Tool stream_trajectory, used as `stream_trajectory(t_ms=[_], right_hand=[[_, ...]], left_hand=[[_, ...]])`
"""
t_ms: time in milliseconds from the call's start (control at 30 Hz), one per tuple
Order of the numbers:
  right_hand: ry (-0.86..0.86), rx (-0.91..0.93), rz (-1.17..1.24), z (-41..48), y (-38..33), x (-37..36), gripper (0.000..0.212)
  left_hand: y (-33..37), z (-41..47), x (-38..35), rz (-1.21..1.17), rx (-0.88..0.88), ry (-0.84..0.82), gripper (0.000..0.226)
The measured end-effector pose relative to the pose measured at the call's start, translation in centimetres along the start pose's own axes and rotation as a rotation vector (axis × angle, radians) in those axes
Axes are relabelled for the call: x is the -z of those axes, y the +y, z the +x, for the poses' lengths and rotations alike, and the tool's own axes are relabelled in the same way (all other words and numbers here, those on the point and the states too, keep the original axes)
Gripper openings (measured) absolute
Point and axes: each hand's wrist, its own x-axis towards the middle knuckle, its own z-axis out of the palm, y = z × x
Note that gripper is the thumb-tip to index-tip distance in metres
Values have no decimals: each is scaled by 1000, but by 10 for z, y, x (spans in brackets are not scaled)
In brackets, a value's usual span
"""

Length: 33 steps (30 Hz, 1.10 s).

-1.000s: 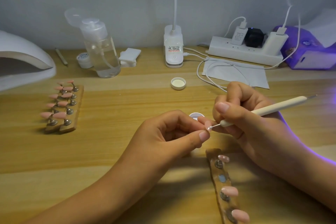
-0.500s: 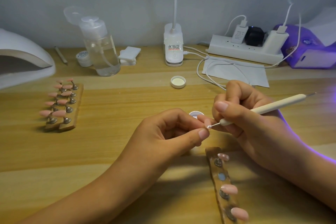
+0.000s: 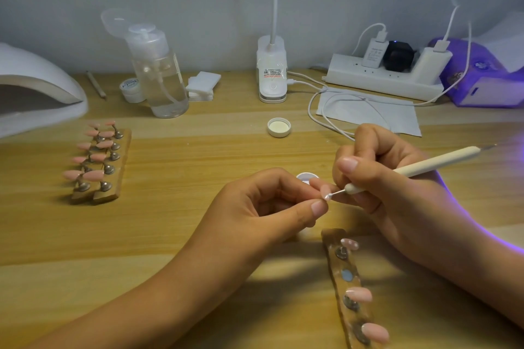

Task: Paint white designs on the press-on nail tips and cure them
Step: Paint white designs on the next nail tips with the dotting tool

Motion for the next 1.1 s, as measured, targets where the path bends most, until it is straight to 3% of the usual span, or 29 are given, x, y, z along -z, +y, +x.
stream_trajectory(t_ms=[467, 567, 667, 733, 967, 1100], right_hand=[[0, 6, 67, 2, 0, 1, 24], [82, 9, 62, 4, -1, 5, 24], [269, 26, -71, 7, 0, 14, 14], [307, 36, -248, 8, 0, 17, 15], [118, 136, -711, 2, 5, 6, 16], [39, 176, -777, 1, 8, 6, 16]], left_hand=[[0, 0, 0, -16, 7, 3, 3], [2, 0, 0, -16, -3, 17, 4], [5, 1, 1, -58, -36, 20, 4], [5, 2, 3, -90, -34, 44, 6], [4, 6, 7, -232, 21, 168, 4], [4, 6, 7, -257, 34, 197, 4]])
